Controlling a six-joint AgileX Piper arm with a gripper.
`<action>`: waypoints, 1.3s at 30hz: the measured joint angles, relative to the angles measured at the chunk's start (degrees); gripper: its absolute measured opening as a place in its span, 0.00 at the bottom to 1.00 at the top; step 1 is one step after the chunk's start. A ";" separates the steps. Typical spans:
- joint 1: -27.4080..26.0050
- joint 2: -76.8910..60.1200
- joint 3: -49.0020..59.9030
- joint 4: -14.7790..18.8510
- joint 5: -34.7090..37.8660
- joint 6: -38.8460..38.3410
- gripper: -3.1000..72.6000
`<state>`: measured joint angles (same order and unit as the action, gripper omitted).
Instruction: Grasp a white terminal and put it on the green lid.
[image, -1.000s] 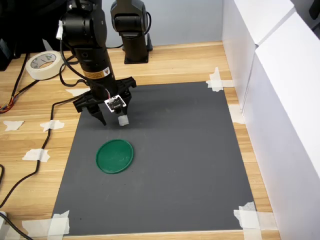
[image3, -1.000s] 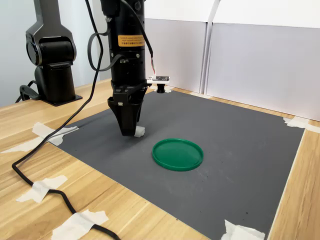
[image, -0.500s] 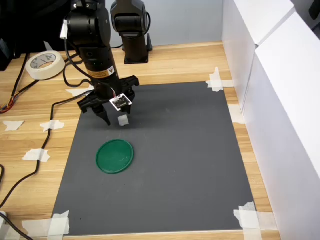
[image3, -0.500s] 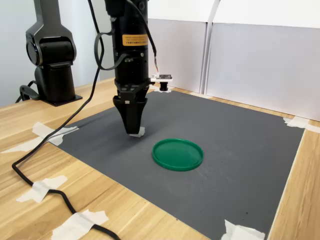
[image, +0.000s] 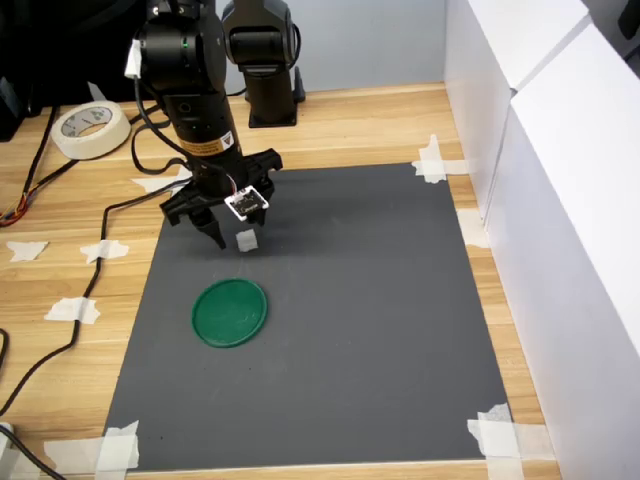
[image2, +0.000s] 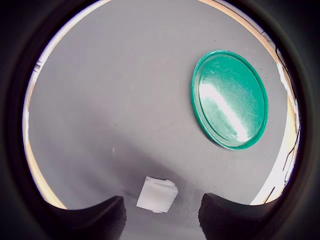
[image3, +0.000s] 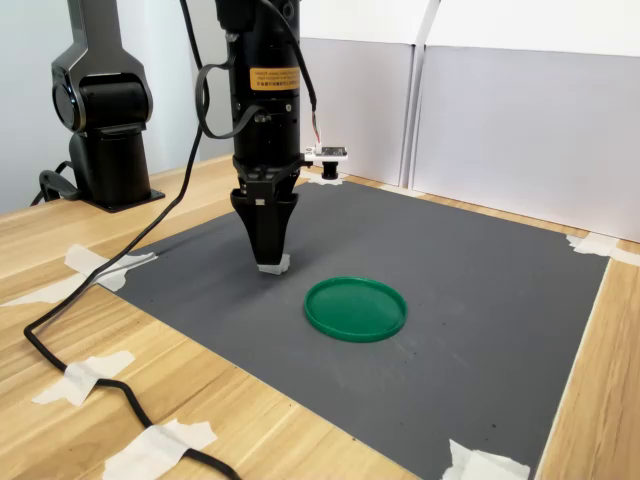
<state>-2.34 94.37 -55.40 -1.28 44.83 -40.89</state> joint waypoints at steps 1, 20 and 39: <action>0.00 0.28 0.00 0.00 0.00 0.00 0.86; 0.00 2.24 0.00 0.06 0.17 -5.57 0.86; 0.00 3.42 0.00 0.18 0.22 -5.96 0.86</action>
<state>-2.34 97.80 -55.40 -1.10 45.06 -46.84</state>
